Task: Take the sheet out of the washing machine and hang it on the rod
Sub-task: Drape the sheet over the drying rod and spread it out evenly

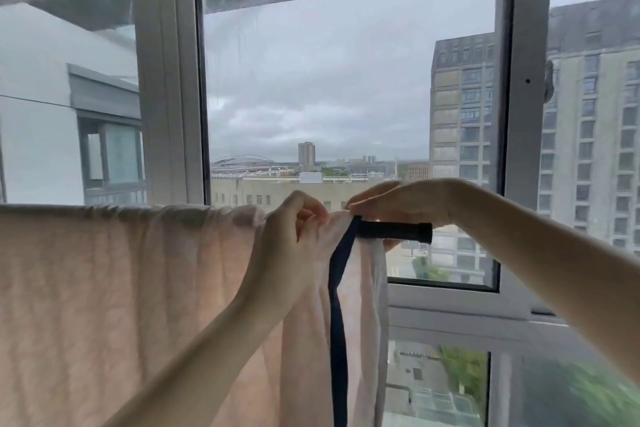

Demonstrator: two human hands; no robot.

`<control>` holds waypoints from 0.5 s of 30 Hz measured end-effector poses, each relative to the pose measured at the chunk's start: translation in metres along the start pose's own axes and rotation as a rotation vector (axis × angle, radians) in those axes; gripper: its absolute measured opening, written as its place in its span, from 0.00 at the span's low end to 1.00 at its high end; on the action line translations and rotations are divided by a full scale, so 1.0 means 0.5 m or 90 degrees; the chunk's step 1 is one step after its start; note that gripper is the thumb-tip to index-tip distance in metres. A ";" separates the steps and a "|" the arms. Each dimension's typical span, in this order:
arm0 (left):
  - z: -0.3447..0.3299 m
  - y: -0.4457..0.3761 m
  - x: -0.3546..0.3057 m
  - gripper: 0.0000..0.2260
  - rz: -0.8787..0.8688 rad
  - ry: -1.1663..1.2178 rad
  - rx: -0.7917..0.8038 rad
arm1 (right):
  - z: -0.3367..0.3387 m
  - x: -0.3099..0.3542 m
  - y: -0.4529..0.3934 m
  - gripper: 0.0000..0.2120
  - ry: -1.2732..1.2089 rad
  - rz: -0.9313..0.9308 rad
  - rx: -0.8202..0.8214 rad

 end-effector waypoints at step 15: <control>-0.046 0.041 -0.061 0.07 -0.023 -0.418 -0.047 | 0.005 -0.102 0.009 0.19 -0.108 0.246 -0.143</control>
Point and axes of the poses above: each hand's wrist, its own y-axis away from the middle knuckle, its own z-axis out of the back of the hand, x = y × z, the point moved 10 cm from there along -y, towards the middle knuckle, and after that the axes turned 3 degrees about x, right-handed, at the moved point
